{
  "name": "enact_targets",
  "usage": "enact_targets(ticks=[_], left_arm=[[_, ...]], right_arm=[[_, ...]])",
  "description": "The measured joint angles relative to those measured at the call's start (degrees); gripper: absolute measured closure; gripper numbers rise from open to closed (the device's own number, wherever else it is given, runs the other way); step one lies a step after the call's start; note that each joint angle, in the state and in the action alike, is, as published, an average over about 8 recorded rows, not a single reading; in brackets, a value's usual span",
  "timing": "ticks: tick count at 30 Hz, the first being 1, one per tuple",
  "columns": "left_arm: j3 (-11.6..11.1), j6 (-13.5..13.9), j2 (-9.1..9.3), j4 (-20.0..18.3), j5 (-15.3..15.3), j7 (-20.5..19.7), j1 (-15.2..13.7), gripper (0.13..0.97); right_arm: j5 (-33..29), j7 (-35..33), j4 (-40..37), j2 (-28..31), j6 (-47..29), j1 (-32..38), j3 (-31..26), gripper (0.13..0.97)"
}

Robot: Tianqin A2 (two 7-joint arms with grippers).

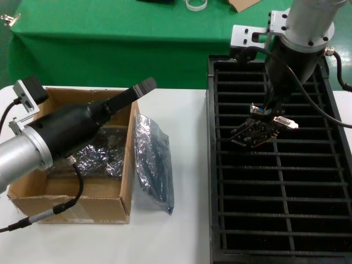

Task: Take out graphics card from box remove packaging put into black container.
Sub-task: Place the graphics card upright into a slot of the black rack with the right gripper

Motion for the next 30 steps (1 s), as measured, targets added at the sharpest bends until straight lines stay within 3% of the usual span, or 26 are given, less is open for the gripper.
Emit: enact_targets(ticks=[20,30], left_arm=[[-1.04,0.6,-0.03,0.14,-0.4,1.22,0.77,0.132],[-1.75,0.99,0.2,1.59,-0.62,2.38,0.45,0.132]], right_arm=[[1.71,-0.16,0.34,0.0,-0.77,0.67,-2.36,0.91],[2.04,-2.3,0.18,0.0,2.47,-0.88,-2.44,0.91]])
